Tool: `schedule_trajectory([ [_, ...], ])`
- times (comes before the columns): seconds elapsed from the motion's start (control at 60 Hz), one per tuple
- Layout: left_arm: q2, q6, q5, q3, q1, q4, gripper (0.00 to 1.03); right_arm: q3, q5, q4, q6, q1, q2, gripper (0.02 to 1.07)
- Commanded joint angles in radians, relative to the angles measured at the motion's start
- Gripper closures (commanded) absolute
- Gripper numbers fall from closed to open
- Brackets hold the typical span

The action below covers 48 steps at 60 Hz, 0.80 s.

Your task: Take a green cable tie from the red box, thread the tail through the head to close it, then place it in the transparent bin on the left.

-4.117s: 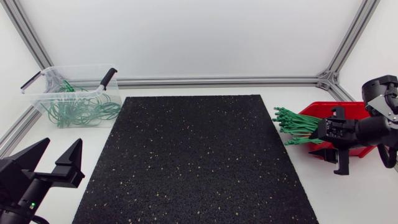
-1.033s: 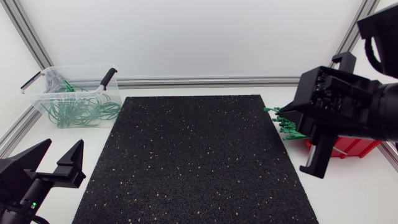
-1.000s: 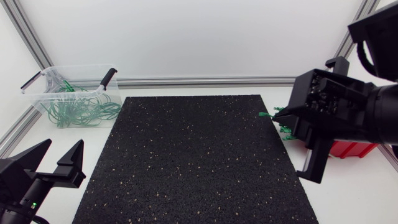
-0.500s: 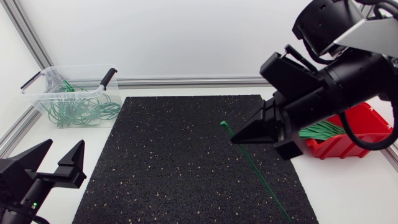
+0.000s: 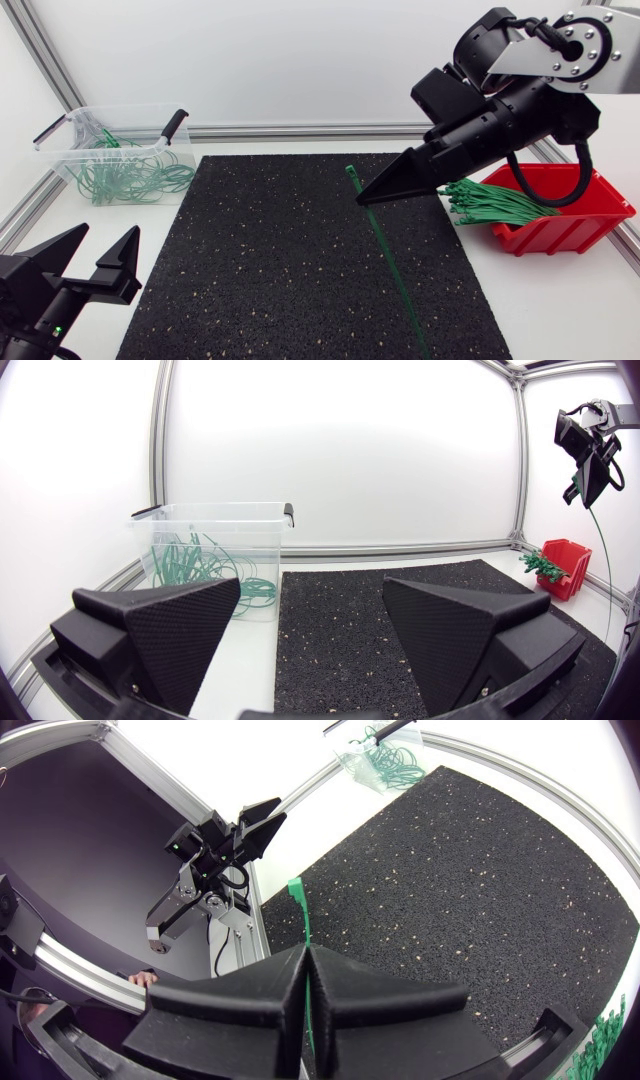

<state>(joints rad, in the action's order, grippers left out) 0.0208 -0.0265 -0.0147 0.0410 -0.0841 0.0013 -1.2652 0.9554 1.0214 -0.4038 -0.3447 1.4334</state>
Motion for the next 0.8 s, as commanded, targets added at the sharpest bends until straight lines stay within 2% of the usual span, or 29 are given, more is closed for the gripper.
schedule_trajectory([
  [0.0, 0.001, -0.015, 0.004, -0.036, -0.005, -0.034, 0.04, -0.020, 0.020, 0.003, -0.004, 0.001, 0.035, 1.01],
  [0.2, -0.033, -0.006, 0.004, -0.035, -0.003, -0.034, 0.04, -0.002, 0.063, -0.021, 0.010, 0.007, 0.064, 1.01],
  [0.283, -0.033, -0.003, 0.004, -0.035, -0.014, -0.032, 0.04, 0.001, 0.048, -0.027, 0.013, 0.010, 0.053, 1.01],
  [0.467, -0.032, -0.013, 0.018, -0.003, -0.028, -0.047, 0.04, 0.099, -0.222, -0.282, 0.214, -0.085, -0.096, 1.01],
  [0.783, 0.102, -0.090, 0.028, 0.092, -0.046, -0.086, 0.04, 0.155, -0.455, -0.356, 0.243, -0.172, -0.128, 1.01],
])
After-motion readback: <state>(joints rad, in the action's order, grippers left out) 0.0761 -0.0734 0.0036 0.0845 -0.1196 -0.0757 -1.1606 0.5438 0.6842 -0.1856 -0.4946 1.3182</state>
